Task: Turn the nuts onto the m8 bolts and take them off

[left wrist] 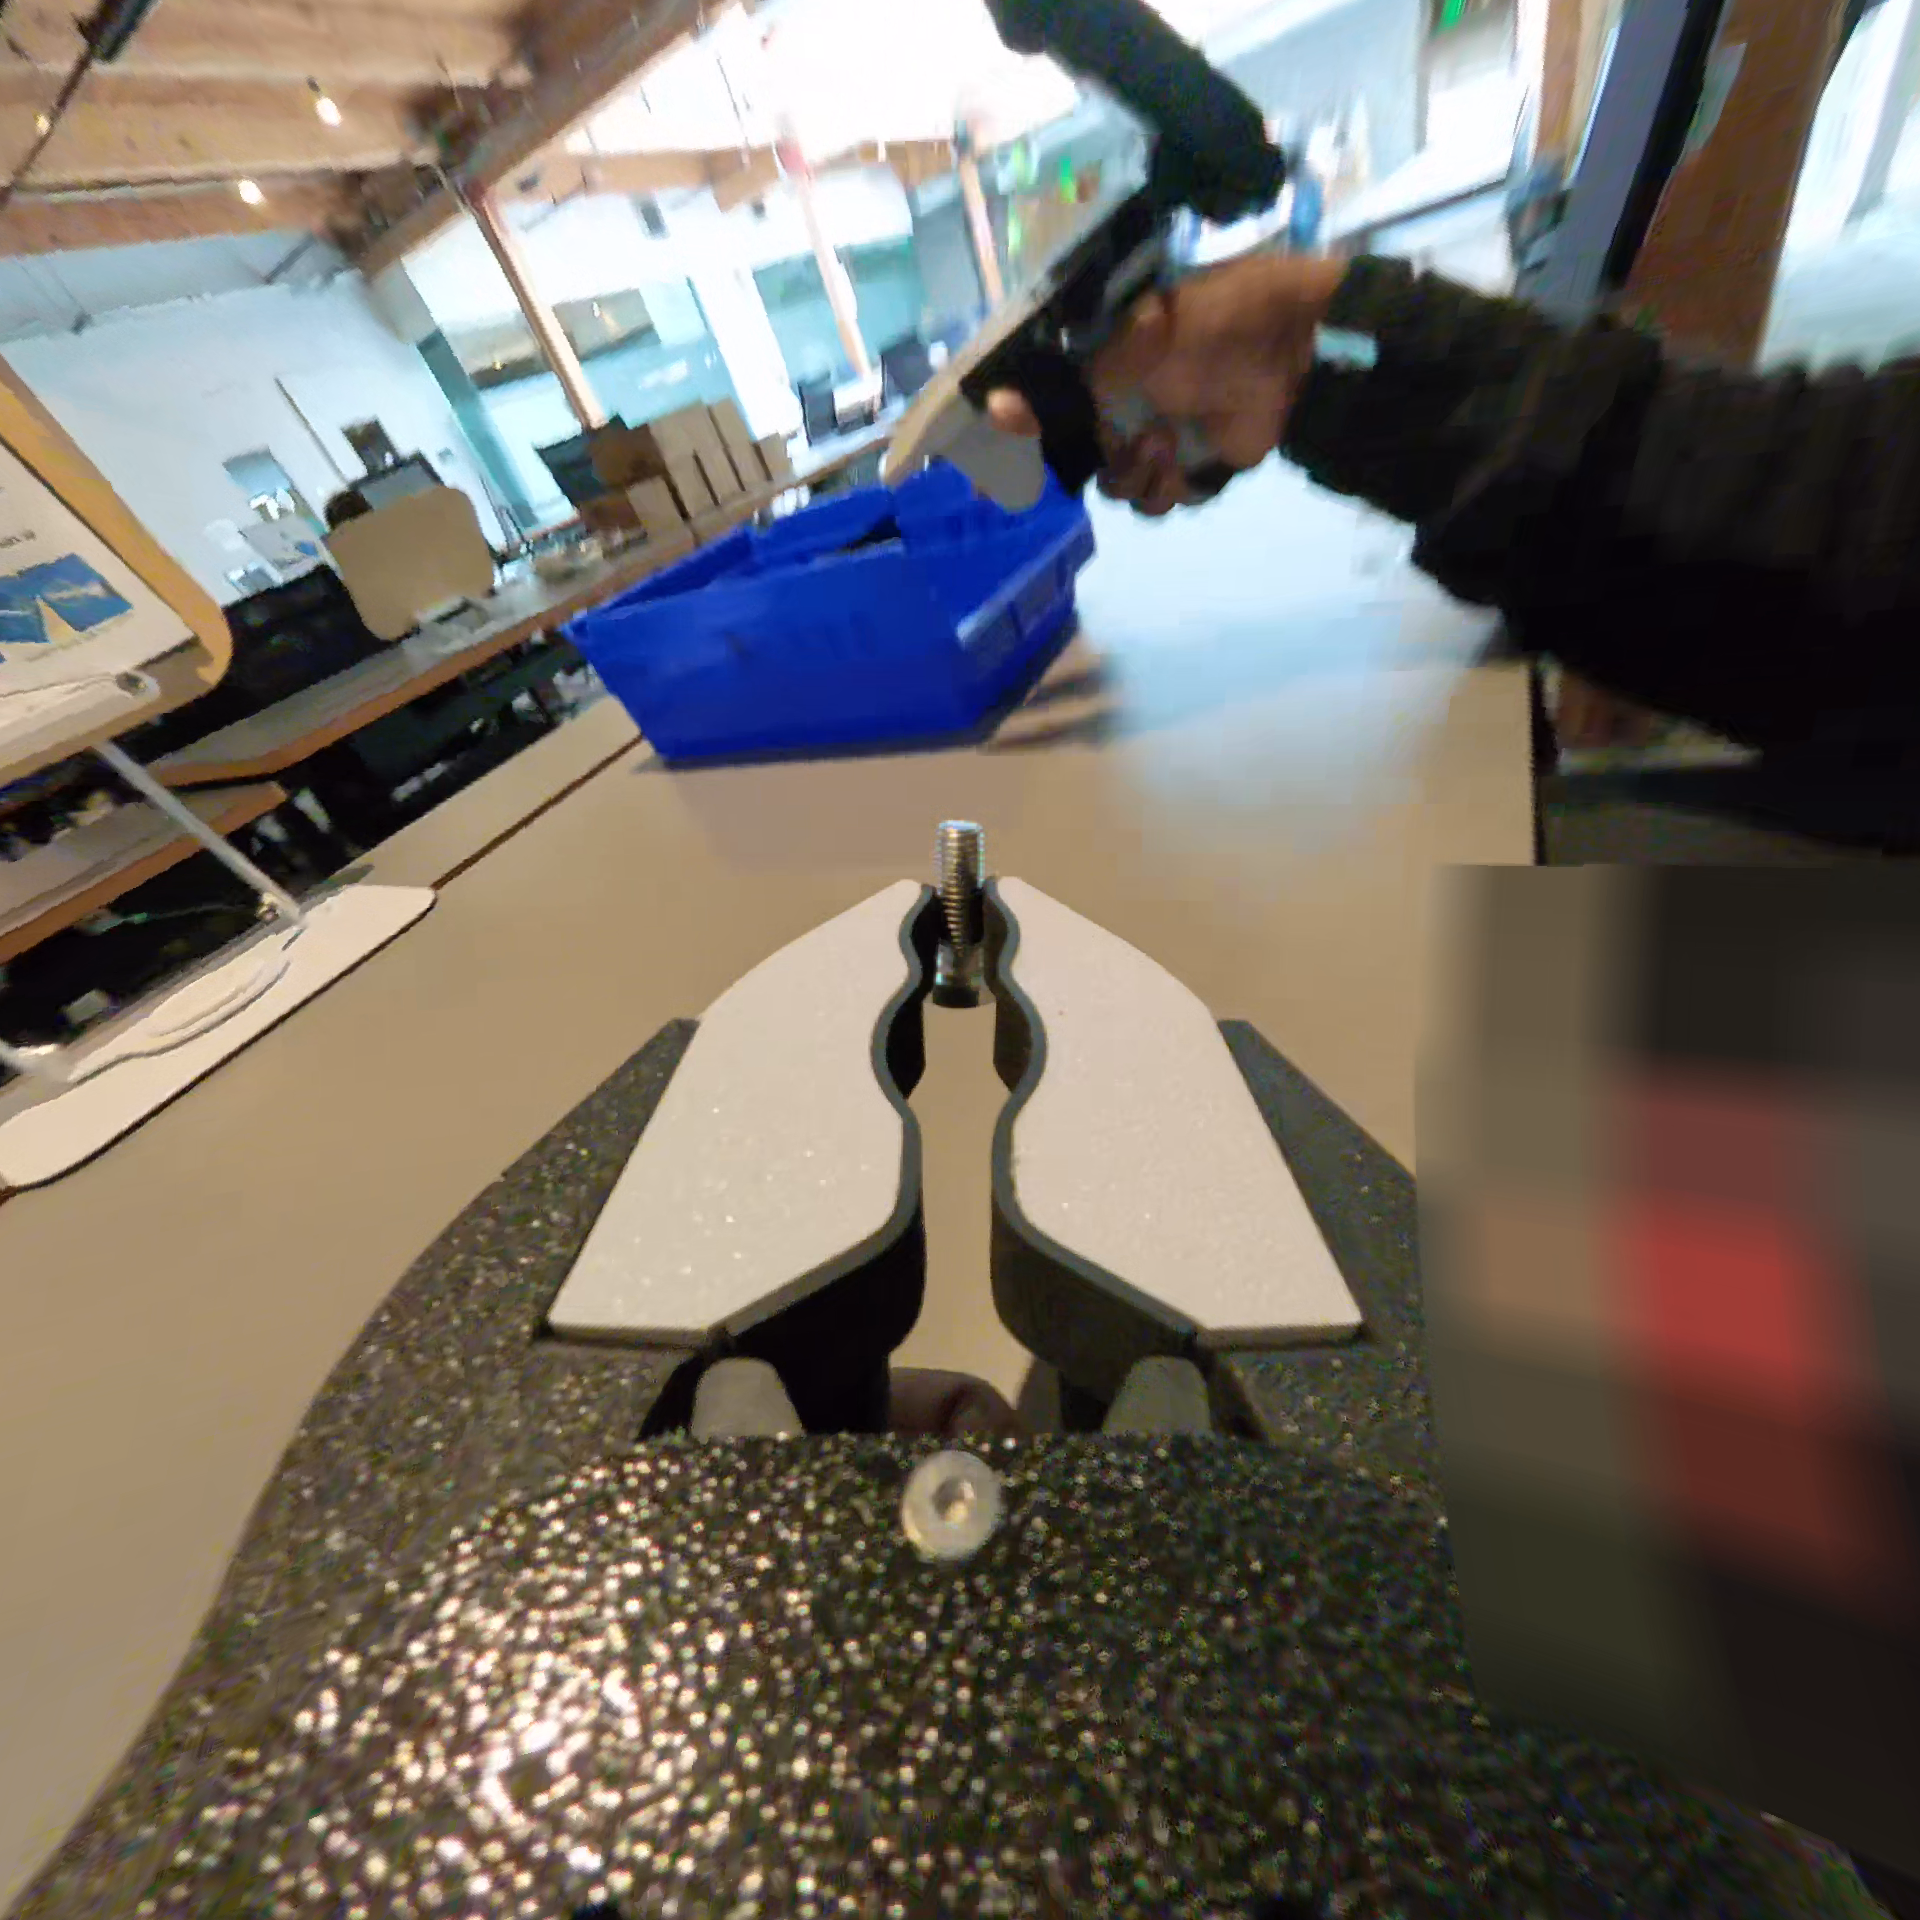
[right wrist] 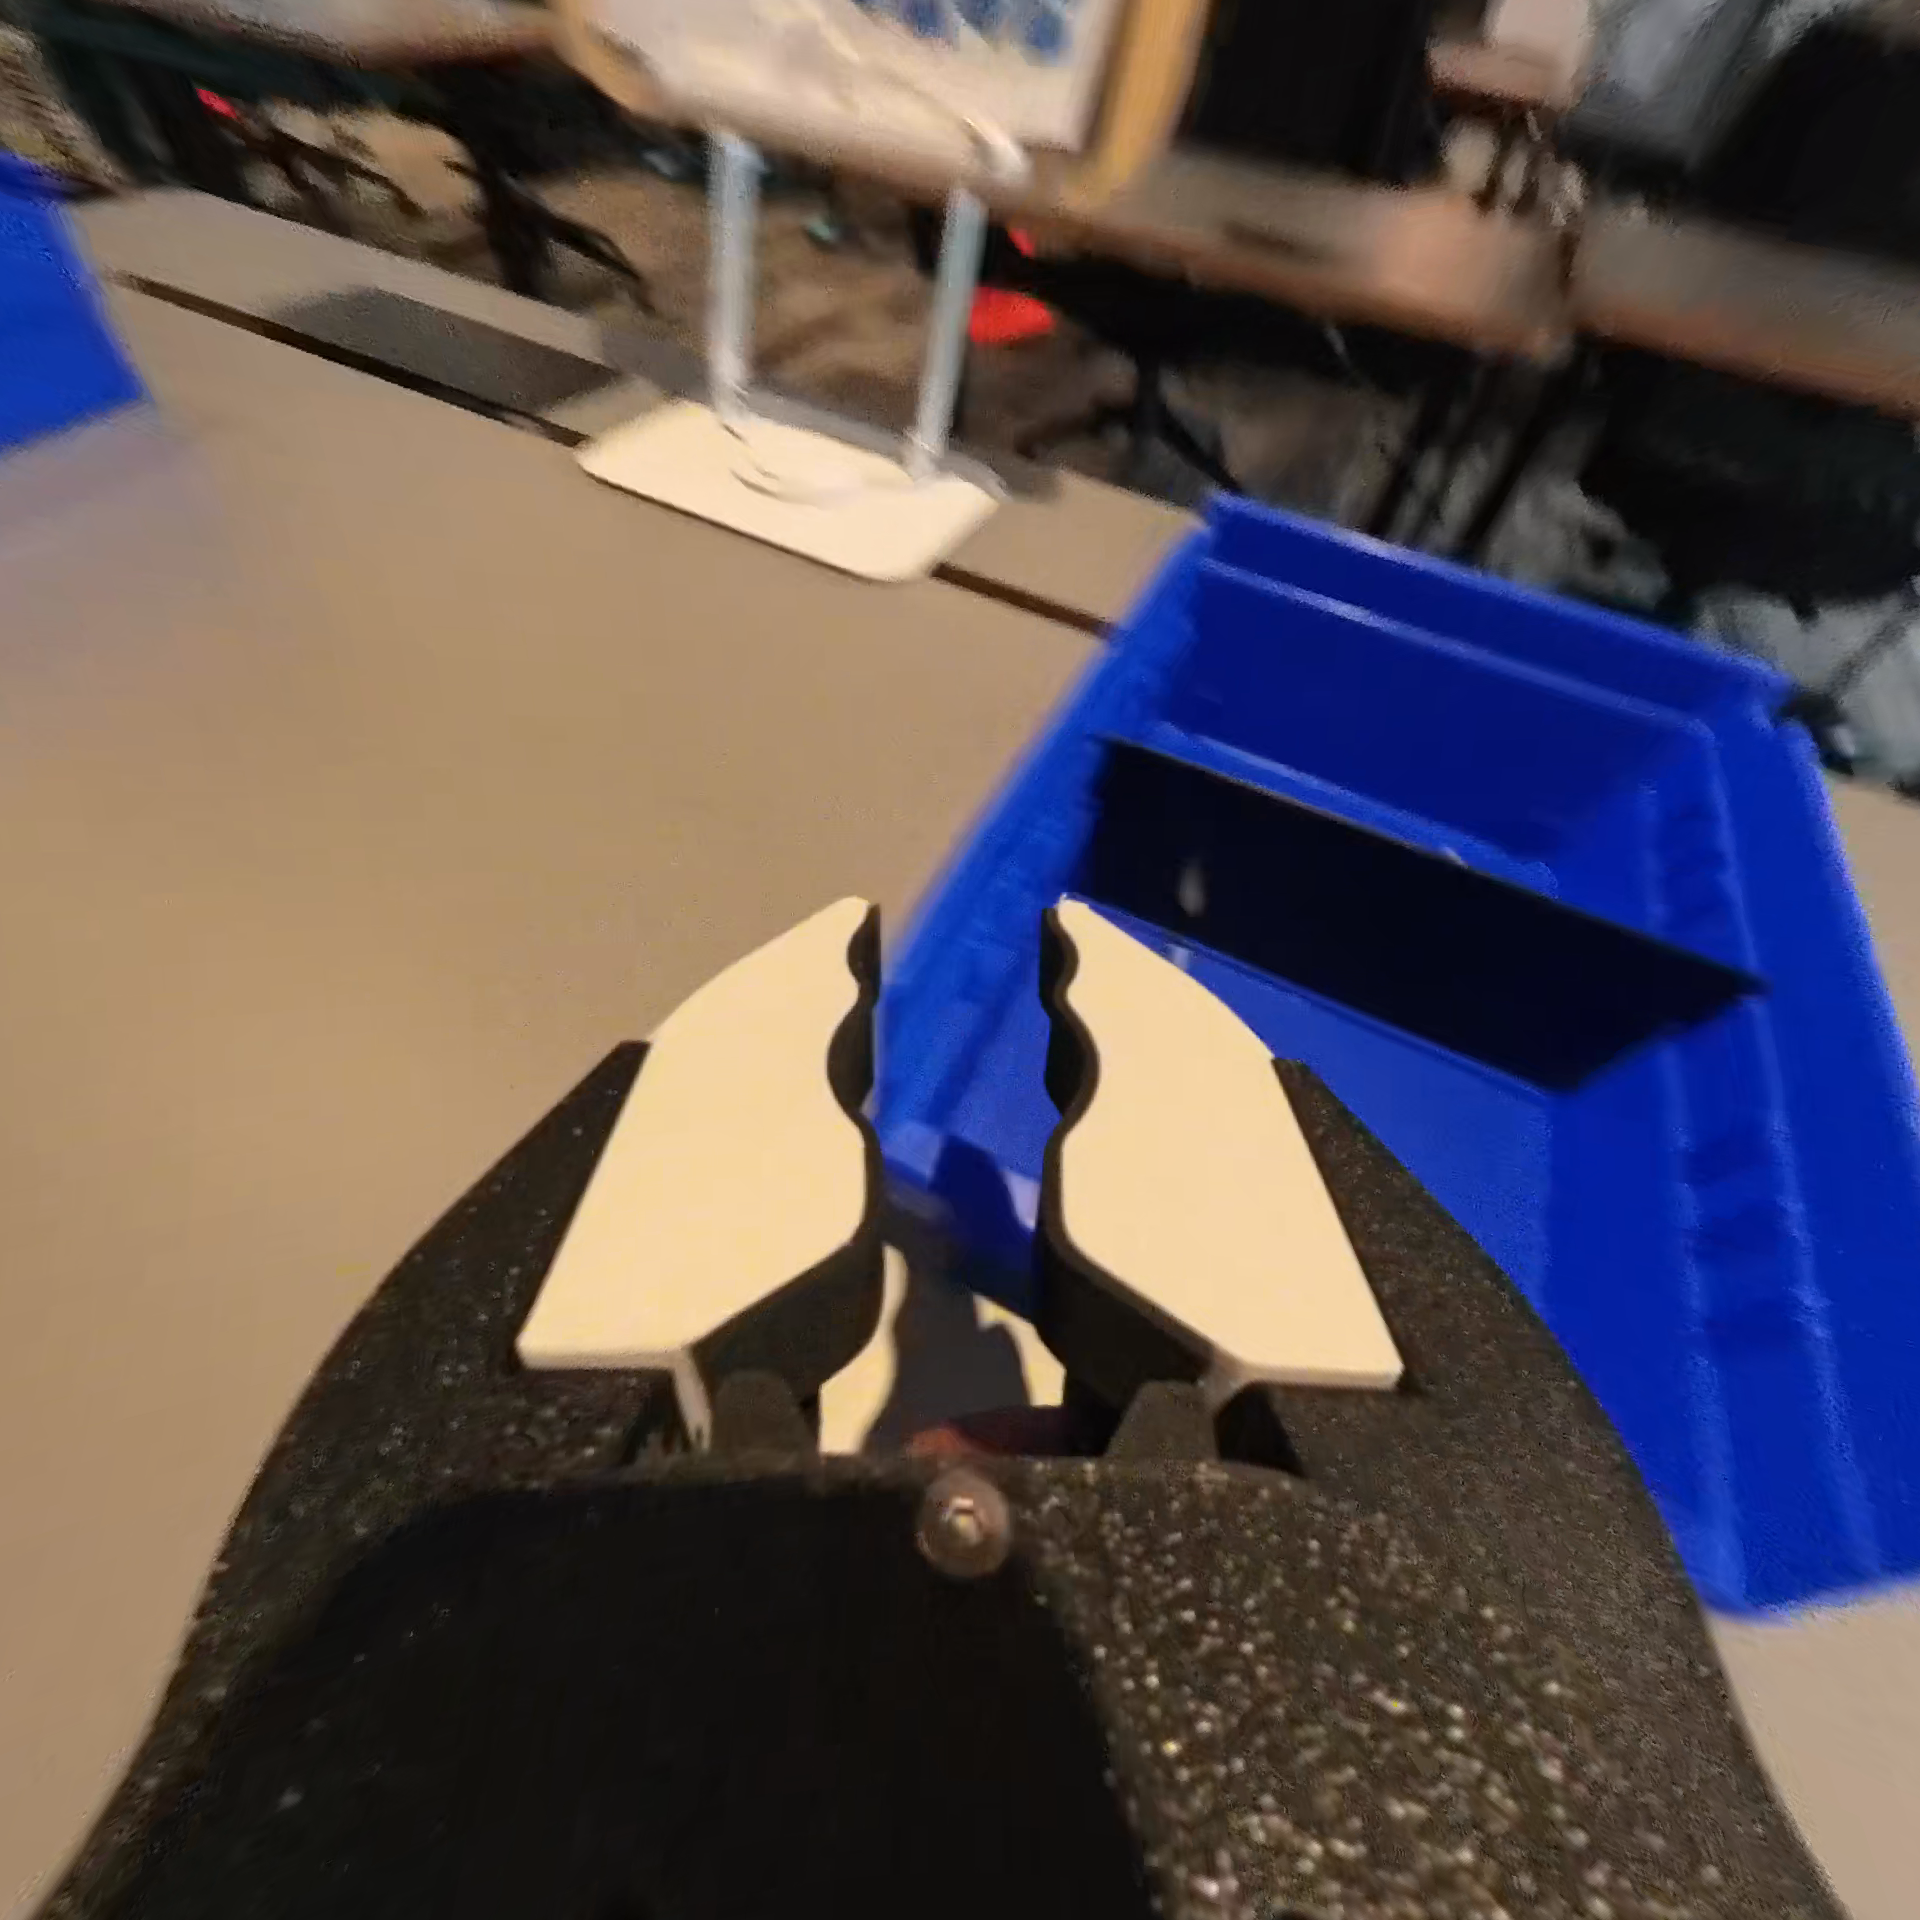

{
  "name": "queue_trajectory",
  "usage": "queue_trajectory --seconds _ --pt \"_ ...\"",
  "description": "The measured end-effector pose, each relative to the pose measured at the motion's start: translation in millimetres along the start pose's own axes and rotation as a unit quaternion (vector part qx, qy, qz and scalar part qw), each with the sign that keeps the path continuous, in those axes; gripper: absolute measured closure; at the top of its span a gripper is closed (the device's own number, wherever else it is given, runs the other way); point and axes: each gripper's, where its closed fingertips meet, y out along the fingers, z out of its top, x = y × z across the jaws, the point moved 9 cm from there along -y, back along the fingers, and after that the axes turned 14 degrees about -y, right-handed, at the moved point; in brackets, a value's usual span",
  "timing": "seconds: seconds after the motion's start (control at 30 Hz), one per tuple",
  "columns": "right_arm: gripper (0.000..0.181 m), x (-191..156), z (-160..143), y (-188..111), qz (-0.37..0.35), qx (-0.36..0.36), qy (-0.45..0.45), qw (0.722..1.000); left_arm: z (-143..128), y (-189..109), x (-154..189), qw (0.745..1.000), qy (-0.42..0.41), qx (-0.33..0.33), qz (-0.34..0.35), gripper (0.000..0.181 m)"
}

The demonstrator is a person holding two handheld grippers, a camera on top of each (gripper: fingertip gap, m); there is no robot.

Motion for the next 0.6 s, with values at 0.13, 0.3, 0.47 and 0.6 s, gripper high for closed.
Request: queue_trajectory --seconds 0.13,0.3,0.47,0.6 --pt "0.154 -89 30 -17 0.114 0.107 -0.039 0.987 6 -7 -4 0.996 -0.038 0.077 -0.005 0.174" --pt "0.157 -202 51 -14 0.284 0.142 -0.073 0.945 5 -10 -6 0.994 0.002 0.09 0.057 0.174" --pt "0.159 -244 63 -12 0.33 0.146 -0.089 0.928 1 -5 2 0.983 0.123 0.051 0.127 0.174" --pt "0.161 -253 59 -8 0.351 0.139 -0.072 0.923 -3 1 7 0.97 0.185 0.021 0.154 0.174"
